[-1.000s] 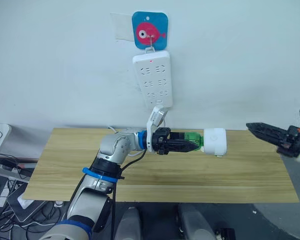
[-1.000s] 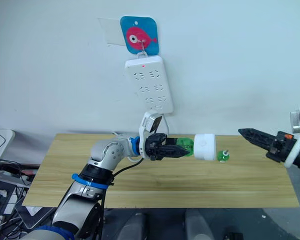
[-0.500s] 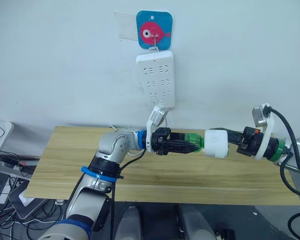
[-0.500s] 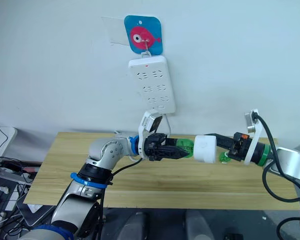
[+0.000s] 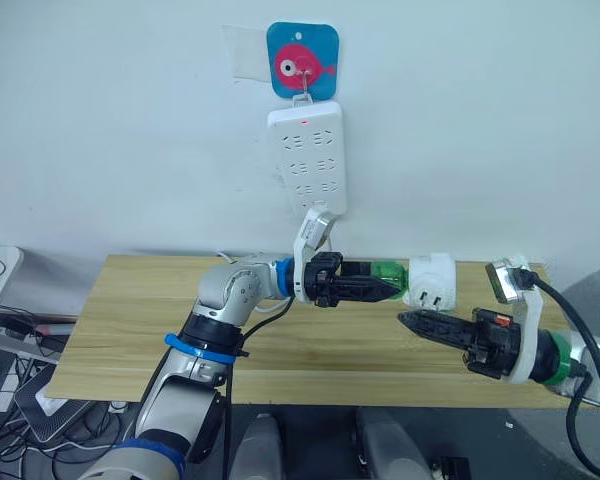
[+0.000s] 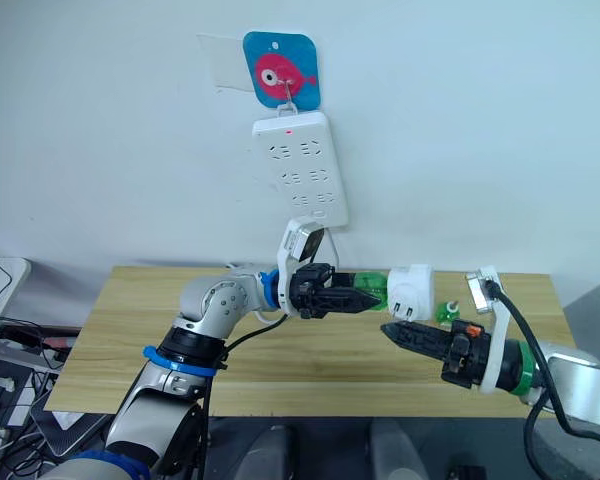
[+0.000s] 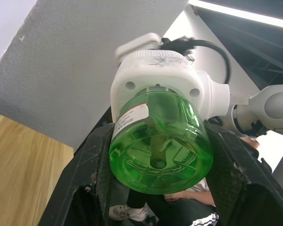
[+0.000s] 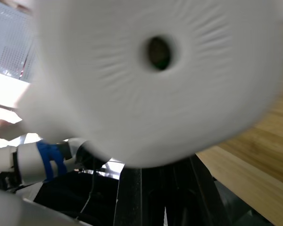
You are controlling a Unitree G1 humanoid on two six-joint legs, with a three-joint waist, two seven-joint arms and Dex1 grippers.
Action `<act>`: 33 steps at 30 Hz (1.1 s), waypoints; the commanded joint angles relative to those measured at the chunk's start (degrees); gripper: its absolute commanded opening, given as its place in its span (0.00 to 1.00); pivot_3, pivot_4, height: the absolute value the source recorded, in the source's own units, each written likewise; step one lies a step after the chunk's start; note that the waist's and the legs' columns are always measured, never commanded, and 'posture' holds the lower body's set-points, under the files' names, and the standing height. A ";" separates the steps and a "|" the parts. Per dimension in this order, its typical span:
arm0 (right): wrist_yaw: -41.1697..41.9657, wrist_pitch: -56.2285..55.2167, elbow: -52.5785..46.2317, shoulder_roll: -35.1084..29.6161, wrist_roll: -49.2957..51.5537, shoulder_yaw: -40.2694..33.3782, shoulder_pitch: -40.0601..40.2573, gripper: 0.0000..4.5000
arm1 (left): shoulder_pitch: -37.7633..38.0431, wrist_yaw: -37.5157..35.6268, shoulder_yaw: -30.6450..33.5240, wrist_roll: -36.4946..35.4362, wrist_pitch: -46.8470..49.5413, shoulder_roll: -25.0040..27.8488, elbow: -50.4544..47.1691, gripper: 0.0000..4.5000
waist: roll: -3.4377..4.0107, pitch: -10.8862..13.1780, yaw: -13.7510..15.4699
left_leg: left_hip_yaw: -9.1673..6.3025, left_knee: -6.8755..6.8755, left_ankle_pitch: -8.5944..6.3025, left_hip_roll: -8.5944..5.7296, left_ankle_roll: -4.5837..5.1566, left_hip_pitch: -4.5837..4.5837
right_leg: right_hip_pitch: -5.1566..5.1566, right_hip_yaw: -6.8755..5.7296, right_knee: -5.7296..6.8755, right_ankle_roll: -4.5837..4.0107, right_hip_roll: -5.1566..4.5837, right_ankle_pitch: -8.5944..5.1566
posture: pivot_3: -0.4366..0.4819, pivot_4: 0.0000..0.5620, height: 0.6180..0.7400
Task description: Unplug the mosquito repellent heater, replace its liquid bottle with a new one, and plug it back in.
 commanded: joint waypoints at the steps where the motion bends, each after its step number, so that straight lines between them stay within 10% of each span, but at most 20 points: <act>1: 2.56 -5.76 -4.87 -2.71 1.44 -0.70 0.34 0.02 | -0.44 -0.41 -0.01 -0.29 -1.17 -0.50 -0.54 0.51 | 0.00 0.00 -0.02 | 0.00 0.01 0.00 0.00 0.00 0.00 | 0.00 0.00 0.00 0.00 0.00 0.00 | 0.33 0.39 1.00; 33: -6.91 9.94 19.46 -8.18 -2.68 11.28 -37.65 0.02 | -0.89 -2.68 -1.45 0.79 -1.89 0.01 -0.10 0.51 | 0.01 0.02 -0.17 | 0.00 -0.03 -0.01 0.02 0.01 -0.06 | -0.05 -0.01 -0.06 -0.05 -0.02 0.03 | 0.32 0.39 1.00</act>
